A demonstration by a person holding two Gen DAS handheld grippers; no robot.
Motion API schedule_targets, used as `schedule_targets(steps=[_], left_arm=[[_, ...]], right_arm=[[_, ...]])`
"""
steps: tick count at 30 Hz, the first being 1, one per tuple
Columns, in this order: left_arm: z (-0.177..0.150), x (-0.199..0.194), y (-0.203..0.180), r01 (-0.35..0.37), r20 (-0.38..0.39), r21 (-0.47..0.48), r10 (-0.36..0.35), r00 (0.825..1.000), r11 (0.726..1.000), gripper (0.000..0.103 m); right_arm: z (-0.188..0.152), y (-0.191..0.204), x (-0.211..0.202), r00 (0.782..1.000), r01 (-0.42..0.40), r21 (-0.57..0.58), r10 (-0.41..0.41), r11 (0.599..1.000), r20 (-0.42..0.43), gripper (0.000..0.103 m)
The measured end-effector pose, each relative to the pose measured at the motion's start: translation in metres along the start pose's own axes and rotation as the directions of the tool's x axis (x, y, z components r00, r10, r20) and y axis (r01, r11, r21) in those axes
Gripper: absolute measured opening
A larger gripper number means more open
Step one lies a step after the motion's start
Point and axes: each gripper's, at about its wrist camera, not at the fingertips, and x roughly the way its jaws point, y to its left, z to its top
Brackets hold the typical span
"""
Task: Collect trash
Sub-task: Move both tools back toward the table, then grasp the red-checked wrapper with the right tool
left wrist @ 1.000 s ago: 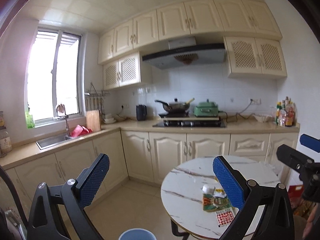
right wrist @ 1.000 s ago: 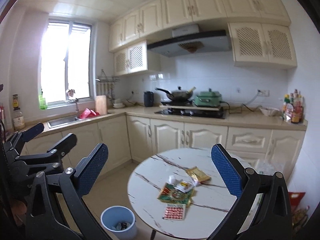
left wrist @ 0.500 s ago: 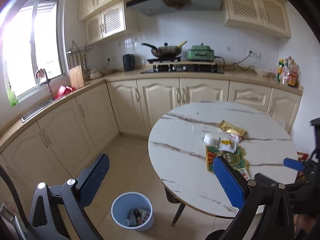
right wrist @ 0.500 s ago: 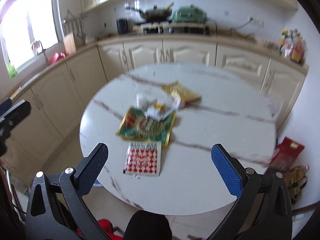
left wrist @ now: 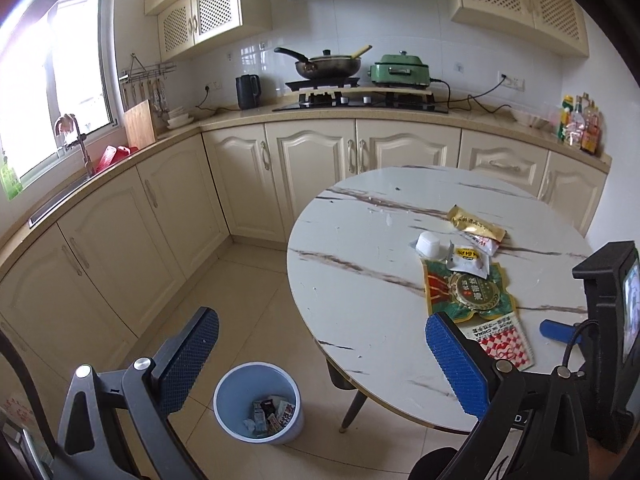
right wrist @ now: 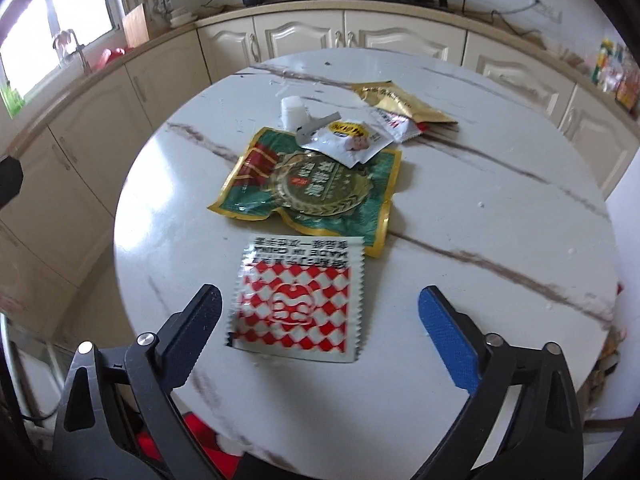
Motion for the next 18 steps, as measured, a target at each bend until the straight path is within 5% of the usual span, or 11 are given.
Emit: schedule_targets(steps=[5,13,18], left_arm=[[0.006,0.019,-0.006,0.016,-0.027,0.007,-0.016,1.000,1.000,0.102],[0.021,0.049,-0.022,0.054,-0.086,0.019,-0.052,0.995,0.998,0.102],[0.032,0.066,-0.035,0.058,-0.111,0.032,-0.055,0.992,0.998,0.102]], right_arm=[[0.000,-0.009,-0.005,1.000,0.008,-0.030,-0.008,1.000,0.023,0.070],[-0.001,-0.040,-0.013,0.998,-0.038,-0.028,0.039,0.999,0.051,0.003],[-0.001,-0.053,-0.015,0.996,-0.078,-0.011,0.079,0.997,0.049,0.006]])
